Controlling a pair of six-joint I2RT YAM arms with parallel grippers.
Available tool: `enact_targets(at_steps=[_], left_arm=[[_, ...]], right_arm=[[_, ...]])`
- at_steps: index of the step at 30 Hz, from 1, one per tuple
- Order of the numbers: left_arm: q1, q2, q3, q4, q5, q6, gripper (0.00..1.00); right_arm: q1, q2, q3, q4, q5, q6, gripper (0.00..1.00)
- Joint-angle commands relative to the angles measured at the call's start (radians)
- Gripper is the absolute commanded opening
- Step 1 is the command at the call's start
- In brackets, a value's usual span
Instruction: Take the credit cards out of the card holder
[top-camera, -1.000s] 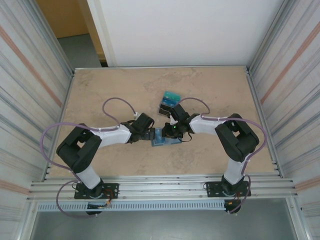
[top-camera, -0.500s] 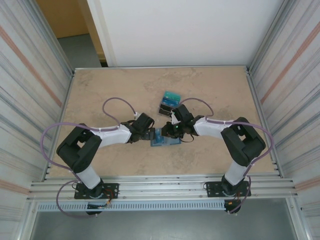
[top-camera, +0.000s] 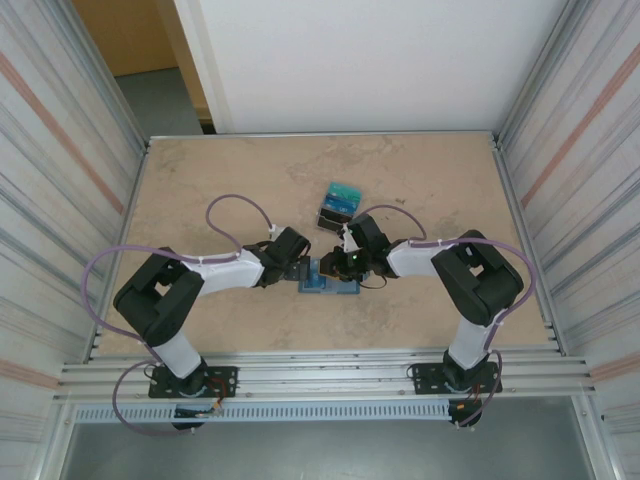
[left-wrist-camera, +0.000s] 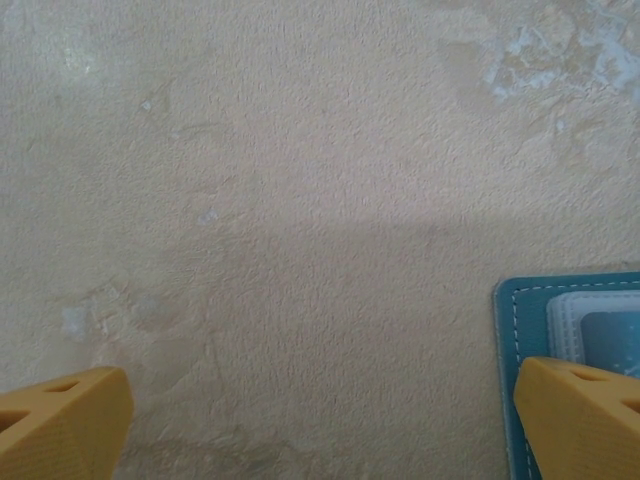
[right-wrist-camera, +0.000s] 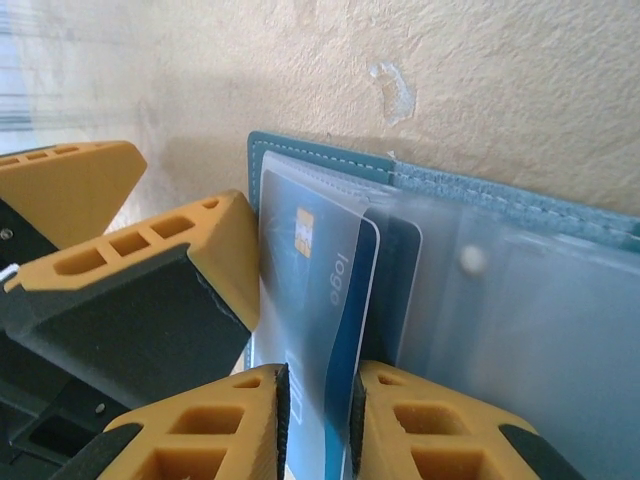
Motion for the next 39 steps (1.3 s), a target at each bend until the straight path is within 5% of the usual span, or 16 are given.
enact_targets(at_steps=[1,39], left_arm=[[-0.019,0.008,0.016,-0.060,-0.006,-0.012,0.99],[-0.008,0.032,0.033,-0.107,-0.031,-0.033,0.99]], right_arm=[[-0.003,0.024,-0.012,0.105,-0.042,0.033,0.25],[-0.103,0.014,-0.161,0.471,-0.194,0.194,0.10]])
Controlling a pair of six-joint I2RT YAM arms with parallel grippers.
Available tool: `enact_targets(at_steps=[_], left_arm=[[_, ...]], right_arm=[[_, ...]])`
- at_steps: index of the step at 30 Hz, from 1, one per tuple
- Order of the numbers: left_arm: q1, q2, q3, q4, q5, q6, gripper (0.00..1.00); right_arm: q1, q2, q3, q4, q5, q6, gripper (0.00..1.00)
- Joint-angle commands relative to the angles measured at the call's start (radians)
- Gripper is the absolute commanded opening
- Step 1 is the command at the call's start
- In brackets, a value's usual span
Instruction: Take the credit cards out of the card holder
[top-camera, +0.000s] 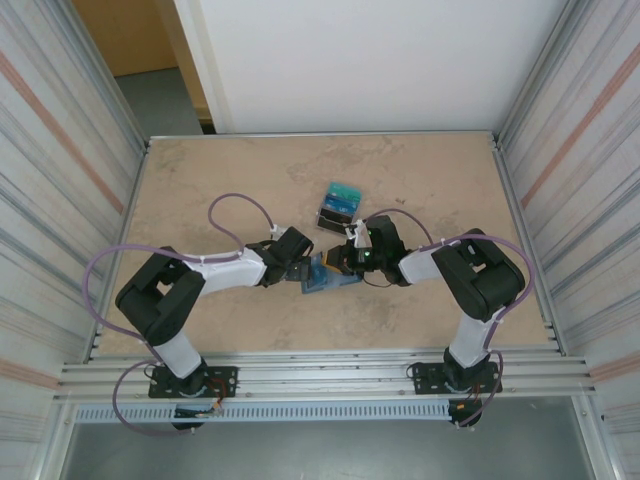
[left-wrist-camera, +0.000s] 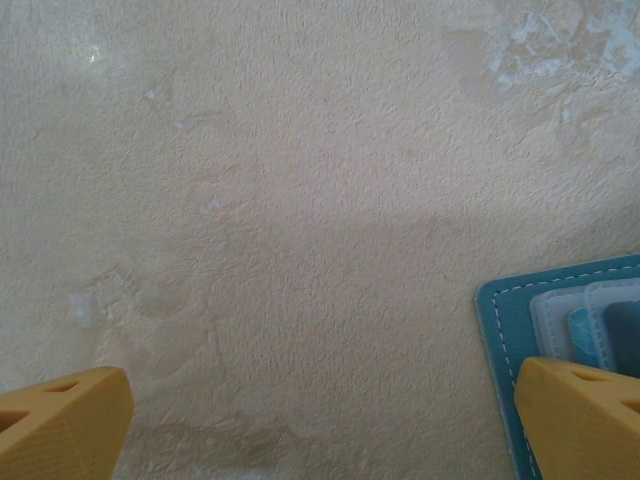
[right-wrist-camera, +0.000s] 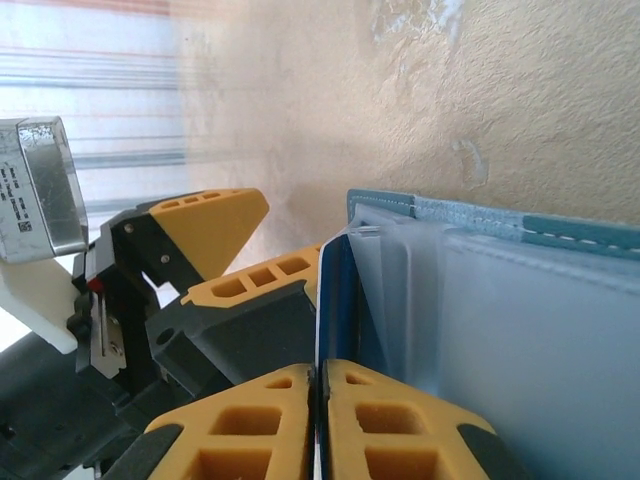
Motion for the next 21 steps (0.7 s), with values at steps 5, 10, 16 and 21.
enact_targets(at_steps=[5,10,16,21], left_arm=[[0.001,0.022,0.009,-0.059,-0.019,-0.013,0.99],[0.000,0.022,0.009,-0.063,-0.022,-0.013,0.99],[0.001,0.018,0.007,-0.067,-0.027,-0.011,0.99],[0.001,0.019,0.009,-0.068,-0.029,-0.011,0.99]], right_arm=[[-0.012,0.003,-0.018,0.041,-0.024,0.015,0.02],[-0.027,-0.006,-0.033,0.042,-0.022,0.014,0.03],[-0.050,-0.022,-0.054,0.043,-0.022,0.010,0.04],[-0.057,-0.012,-0.061,0.044,-0.022,0.009,0.06]])
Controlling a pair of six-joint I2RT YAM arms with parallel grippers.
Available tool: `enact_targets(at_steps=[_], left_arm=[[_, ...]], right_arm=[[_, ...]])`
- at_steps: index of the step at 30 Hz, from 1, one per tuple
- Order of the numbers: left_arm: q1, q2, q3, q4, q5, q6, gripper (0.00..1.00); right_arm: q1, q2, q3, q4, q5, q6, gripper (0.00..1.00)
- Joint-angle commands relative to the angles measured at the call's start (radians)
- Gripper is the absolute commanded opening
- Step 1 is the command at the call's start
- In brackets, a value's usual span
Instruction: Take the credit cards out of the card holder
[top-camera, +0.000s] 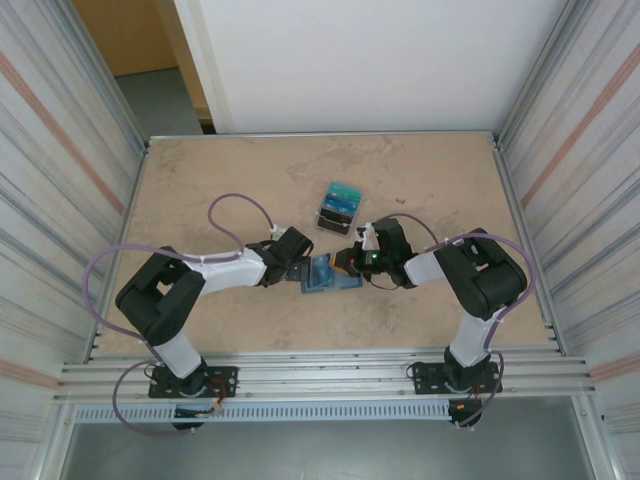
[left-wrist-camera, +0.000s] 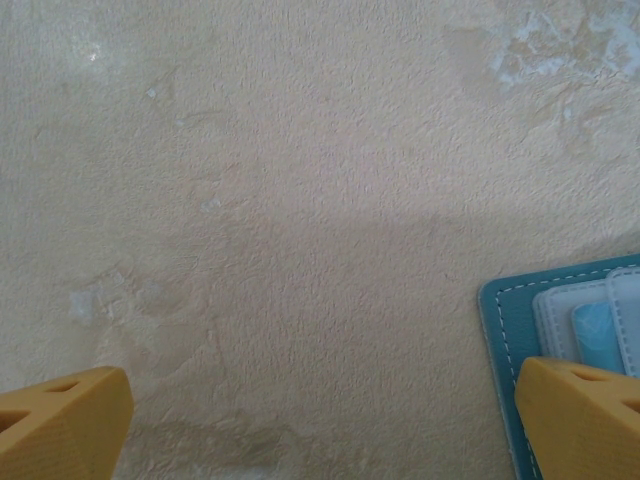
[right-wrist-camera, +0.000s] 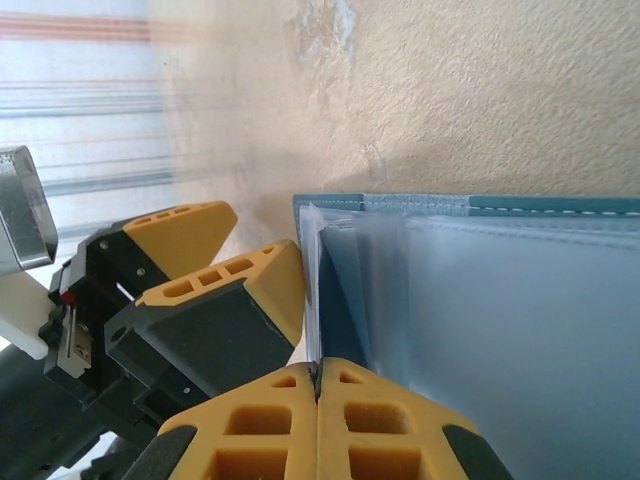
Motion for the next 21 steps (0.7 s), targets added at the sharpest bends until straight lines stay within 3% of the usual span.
enact_targets(at_steps=[1,16,21], left_arm=[[0.002,0.019,0.008,-0.065,-0.027,-0.009,0.99],[-0.034,-0.106,0.057,-0.079,-0.013,0.036,0.99],[-0.054,-0.063,0.098,-0.081,-0.010,0.067,0.98]], right_arm=[[-0.007,-0.011,-0.014,0.031,-0.017,-0.006,0.05],[-0.019,0.030,-0.023,0.054,-0.024,-0.005,0.06],[-0.017,0.050,-0.019,0.069,-0.025,0.003,0.06]])
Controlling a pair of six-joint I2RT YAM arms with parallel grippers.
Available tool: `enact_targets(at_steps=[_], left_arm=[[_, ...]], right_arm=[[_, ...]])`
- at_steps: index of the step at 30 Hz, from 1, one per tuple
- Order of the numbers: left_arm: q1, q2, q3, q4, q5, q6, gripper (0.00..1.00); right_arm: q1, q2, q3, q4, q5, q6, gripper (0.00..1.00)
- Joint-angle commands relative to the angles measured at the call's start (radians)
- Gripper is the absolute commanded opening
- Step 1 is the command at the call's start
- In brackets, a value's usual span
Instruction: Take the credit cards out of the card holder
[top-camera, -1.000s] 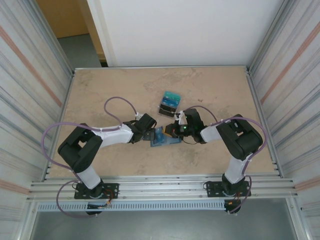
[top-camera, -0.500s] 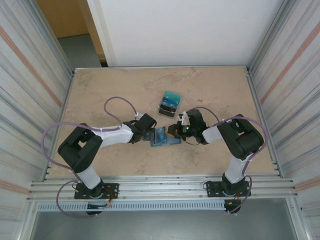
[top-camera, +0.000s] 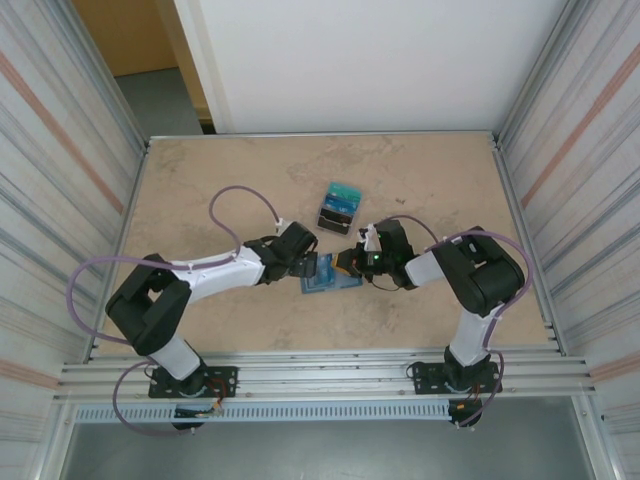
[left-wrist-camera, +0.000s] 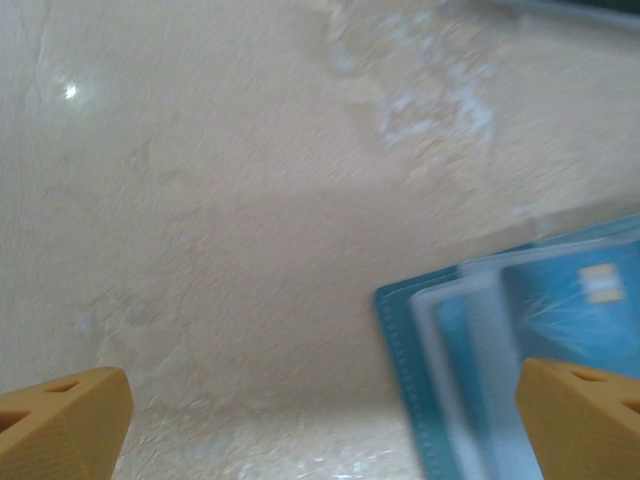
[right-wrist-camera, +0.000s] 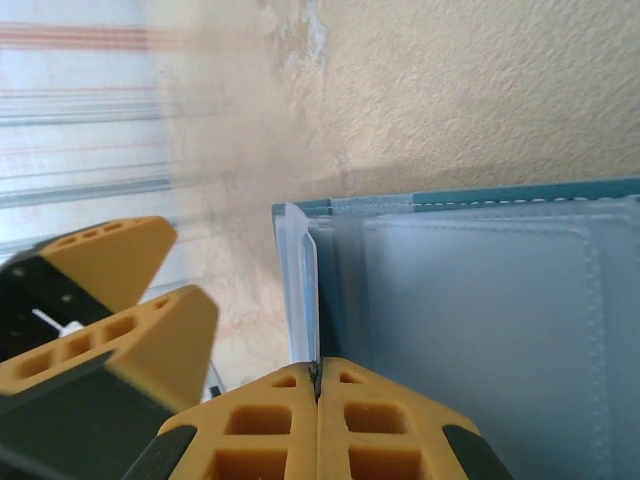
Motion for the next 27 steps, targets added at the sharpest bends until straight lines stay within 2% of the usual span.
enact_targets(at_steps=[1,10,19,27], left_arm=[[-0.012,0.024,0.039,-0.024,-0.007,0.032,0.99],[-0.016,0.134,0.069,-0.039,-0.005,0.045,0.99],[-0.015,0.163,0.083,-0.068,-0.008,0.033,0.99],[-0.014,0.138,0.065,-0.070,-0.015,0.029,0.99]], right_arm=[[-0.001,0.024,-0.004,0.030,-0.022,0.007,0.06],[-0.002,0.039,-0.010,0.052,-0.030,0.021,0.12],[0.021,0.065,0.010,0.077,-0.039,0.034,0.17],[0.018,0.083,0.002,0.116,-0.024,0.055,0.12]])
